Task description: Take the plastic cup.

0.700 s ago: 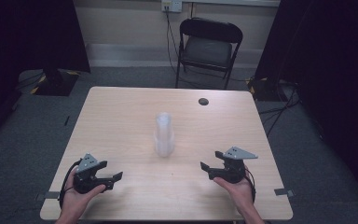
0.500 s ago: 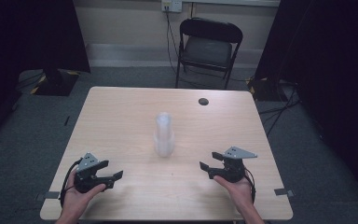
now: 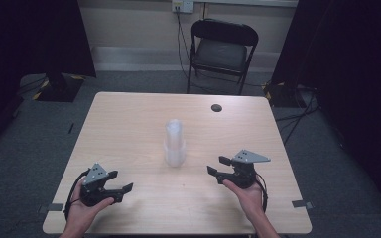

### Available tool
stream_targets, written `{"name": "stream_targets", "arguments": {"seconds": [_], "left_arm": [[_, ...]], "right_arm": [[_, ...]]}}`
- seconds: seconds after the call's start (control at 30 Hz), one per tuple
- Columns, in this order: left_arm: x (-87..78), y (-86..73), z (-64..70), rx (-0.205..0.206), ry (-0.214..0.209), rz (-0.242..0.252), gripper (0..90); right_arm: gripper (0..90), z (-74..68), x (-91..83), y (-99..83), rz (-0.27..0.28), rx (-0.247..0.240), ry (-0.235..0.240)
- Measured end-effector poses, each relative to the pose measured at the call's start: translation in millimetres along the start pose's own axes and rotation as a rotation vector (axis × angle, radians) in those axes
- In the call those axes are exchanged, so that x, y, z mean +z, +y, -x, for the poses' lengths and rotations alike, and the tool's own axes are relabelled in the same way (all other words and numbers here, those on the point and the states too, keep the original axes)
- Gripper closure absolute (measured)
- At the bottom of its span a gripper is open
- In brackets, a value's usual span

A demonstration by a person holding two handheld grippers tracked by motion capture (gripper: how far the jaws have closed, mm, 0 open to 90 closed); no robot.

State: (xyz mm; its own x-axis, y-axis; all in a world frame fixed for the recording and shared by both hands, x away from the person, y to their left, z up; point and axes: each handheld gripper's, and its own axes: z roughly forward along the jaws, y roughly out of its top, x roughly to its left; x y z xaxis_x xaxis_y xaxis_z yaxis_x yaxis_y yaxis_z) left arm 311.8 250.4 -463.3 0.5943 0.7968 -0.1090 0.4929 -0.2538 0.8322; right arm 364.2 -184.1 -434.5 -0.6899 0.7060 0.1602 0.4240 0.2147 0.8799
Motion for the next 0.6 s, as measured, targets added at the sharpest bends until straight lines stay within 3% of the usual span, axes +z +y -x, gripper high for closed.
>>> {"name": "stream_targets", "arguments": {"seconds": [0.4, 0.57, 0.6], "left_arm": [[-1.2, 0.1, -1.7, 0.004, 0.011, -0.001, 22.1], [-3.8, -0.1, -2.0, -0.004, 0.010, 0.018, 22.1], [-4.1, -0.1, -2.2, -0.007, 0.013, 0.018, 22.1]], "right_arm": [[36.8, -15.4, 20.8, 31.2, 0.008, -0.057, 0.068], [39.4, -23.4, 28.9, 44.1, 0.017, -0.107, 0.063], [39.4, -24.4, 30.6, 46.7, 0.024, -0.103, 0.080]]}}
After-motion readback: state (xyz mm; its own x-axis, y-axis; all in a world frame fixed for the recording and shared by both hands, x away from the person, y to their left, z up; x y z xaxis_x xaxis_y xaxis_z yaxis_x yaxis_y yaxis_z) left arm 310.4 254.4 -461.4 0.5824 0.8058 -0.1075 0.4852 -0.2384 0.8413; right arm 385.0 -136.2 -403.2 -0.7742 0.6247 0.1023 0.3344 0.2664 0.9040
